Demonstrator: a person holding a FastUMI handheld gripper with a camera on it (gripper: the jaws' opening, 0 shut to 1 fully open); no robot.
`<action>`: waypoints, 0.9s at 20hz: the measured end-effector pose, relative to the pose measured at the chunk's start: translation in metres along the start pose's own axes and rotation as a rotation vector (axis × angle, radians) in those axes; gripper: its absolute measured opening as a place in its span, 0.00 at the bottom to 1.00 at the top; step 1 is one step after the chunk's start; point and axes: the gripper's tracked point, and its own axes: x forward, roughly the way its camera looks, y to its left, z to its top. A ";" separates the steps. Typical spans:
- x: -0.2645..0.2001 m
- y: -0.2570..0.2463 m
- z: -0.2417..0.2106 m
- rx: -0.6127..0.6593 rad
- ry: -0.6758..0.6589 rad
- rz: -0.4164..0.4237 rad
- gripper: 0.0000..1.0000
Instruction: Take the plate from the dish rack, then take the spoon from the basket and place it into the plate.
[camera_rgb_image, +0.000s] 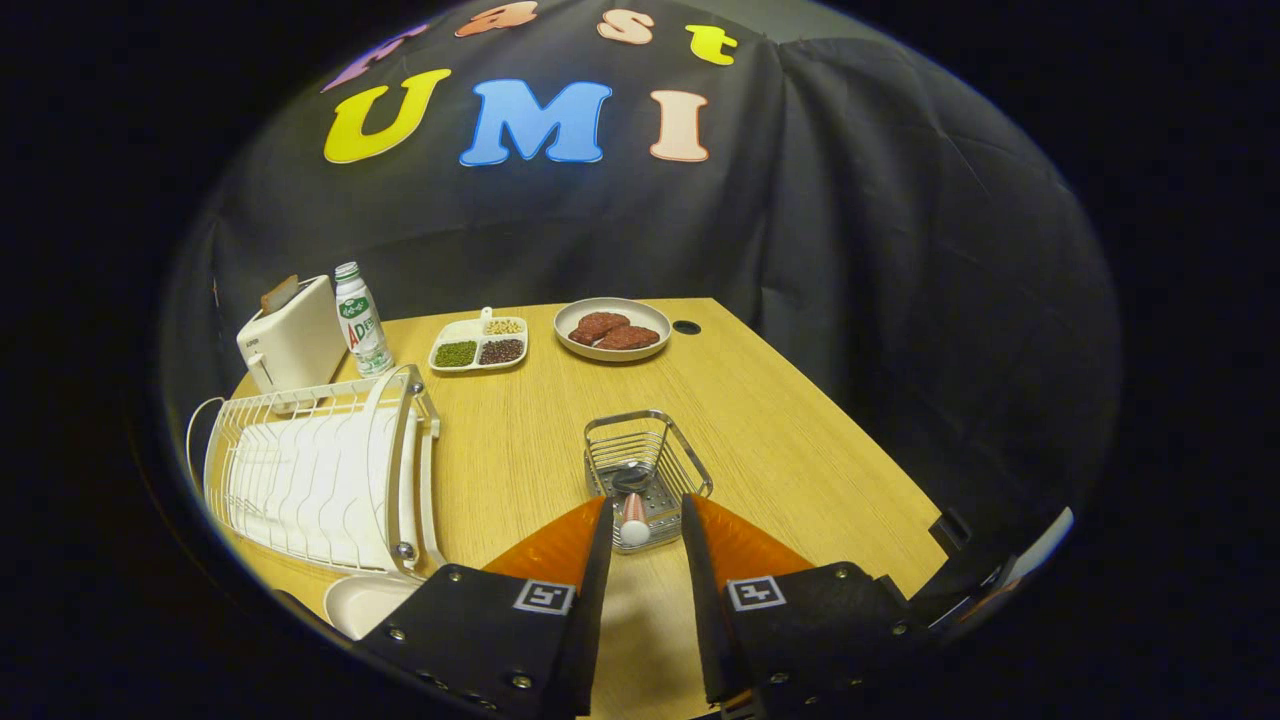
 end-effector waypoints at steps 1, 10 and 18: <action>0.001 0.000 0.000 -0.001 -0.001 0.008 0.41; 0.017 0.006 -0.003 -0.171 0.002 0.034 0.11; 0.008 0.001 0.014 -0.211 -0.039 0.043 0.02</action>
